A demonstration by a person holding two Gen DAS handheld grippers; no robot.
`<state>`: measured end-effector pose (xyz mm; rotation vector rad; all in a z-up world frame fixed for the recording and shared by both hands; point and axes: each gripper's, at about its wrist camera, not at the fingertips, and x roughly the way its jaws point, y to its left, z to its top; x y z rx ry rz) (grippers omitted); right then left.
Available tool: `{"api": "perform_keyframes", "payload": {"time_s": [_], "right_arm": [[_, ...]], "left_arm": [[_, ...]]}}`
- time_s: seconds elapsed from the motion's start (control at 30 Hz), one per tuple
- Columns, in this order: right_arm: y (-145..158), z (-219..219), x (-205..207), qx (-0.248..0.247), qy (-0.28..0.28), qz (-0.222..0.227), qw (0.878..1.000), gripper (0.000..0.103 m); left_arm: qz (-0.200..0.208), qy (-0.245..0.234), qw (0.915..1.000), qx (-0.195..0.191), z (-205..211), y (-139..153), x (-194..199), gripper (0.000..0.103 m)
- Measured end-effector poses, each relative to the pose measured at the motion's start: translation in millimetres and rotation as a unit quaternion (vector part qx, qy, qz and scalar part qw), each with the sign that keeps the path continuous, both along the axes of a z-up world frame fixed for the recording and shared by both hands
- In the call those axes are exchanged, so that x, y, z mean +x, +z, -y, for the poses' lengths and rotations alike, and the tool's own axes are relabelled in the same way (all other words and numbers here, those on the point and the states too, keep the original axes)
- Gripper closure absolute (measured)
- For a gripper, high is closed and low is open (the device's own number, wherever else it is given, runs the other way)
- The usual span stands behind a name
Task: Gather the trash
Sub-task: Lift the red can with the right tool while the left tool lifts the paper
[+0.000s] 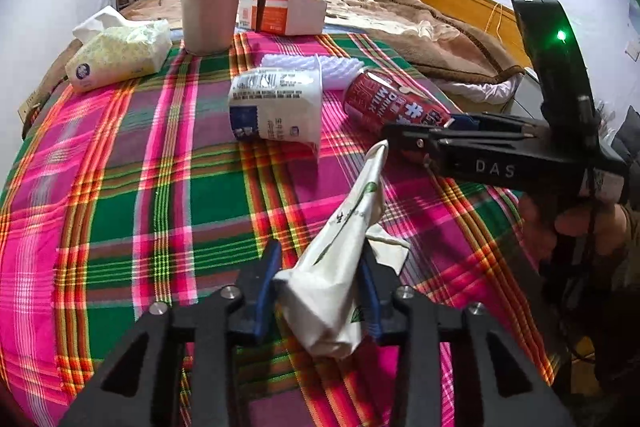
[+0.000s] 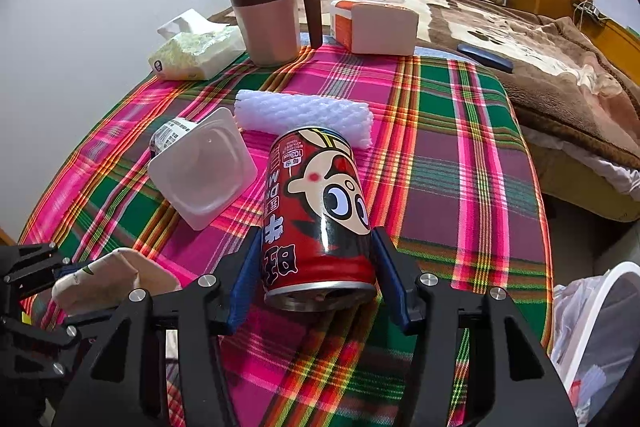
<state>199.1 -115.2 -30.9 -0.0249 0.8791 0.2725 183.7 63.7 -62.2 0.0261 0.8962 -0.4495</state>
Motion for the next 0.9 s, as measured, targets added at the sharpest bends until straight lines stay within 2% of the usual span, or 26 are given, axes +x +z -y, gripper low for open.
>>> {"api": "perform_keyframes", "payload": {"time_s": [0.07, 0.6, 0.9], "right_arm": [[3, 1, -4, 0.001, -0.001, 0.008, 1.000, 0.048], [24, 33, -33, 0.034, -0.027, 0.048, 0.998, 0.049], [46, 69, -64, 0.055, -0.055, 0.083, 0.994, 0.049]], "left_arm": [[0.006, 0.001, 1.0000, 0.003, 2, 3, -2, 0.073], [0.046, 0.006, 0.9989, 0.007, 24, 29, -16, 0.073], [0.073, -0.014, 0.9973, -0.005, 52, 55, -24, 0.073]]}}
